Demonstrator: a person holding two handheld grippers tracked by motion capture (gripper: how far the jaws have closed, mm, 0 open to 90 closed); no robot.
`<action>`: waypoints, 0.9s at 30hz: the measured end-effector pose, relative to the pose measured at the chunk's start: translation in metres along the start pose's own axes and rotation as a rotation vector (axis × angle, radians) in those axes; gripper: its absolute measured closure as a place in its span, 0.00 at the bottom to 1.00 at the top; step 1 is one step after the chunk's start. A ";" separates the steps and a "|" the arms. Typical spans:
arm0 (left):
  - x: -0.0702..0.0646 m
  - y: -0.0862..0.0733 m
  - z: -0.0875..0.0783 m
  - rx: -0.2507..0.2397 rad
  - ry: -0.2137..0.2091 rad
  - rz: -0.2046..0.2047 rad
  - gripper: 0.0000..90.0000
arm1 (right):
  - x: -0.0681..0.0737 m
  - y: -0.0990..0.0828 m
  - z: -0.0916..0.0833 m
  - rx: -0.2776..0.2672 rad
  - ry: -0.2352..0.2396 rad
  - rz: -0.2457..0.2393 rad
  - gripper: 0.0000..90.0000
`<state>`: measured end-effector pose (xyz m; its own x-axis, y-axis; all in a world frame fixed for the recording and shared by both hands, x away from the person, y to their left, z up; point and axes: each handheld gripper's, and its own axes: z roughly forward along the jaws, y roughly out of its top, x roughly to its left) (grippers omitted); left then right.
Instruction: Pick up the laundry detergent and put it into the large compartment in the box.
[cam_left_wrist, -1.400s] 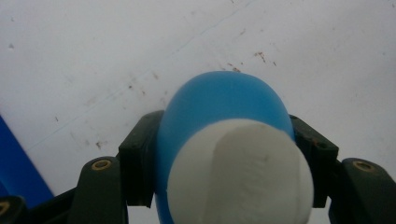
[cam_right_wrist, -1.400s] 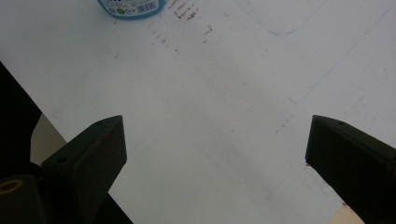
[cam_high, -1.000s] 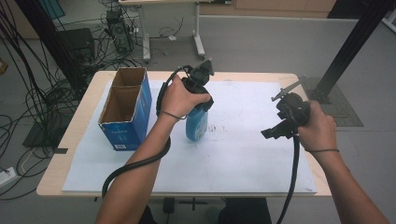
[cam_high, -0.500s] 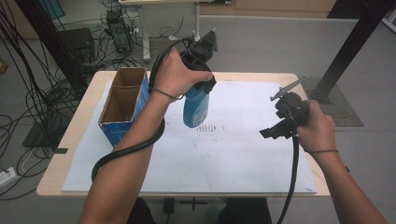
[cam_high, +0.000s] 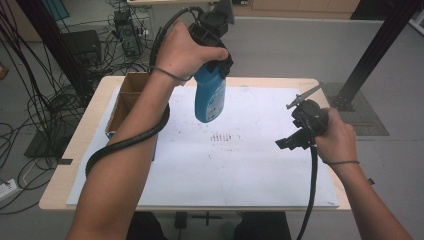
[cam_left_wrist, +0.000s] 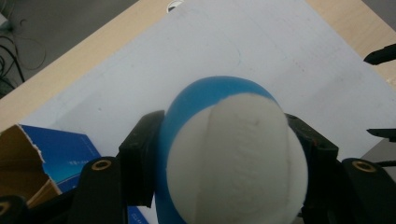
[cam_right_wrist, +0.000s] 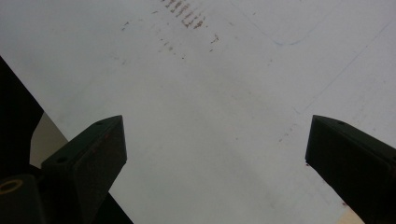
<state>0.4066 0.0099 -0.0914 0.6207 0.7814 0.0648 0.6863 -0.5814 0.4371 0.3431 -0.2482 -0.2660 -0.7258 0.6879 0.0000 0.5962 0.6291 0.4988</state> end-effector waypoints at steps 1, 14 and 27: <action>0.000 0.002 -0.004 0.002 0.000 0.007 0.42 | 0.000 0.000 0.000 0.000 0.001 0.000 0.06; 0.010 0.002 -0.019 -0.002 0.001 -0.029 0.42 | 0.003 0.002 0.002 0.001 0.011 -0.009 0.06; 0.040 -0.016 -0.034 -0.002 0.051 -0.109 0.42 | 0.005 0.007 0.004 -0.005 0.015 -0.019 0.06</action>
<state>0.4071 0.0579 -0.0649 0.5221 0.8506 0.0621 0.7482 -0.4917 0.4455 0.3450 -0.2392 -0.2659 -0.7422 0.6702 0.0034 0.5805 0.6402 0.5032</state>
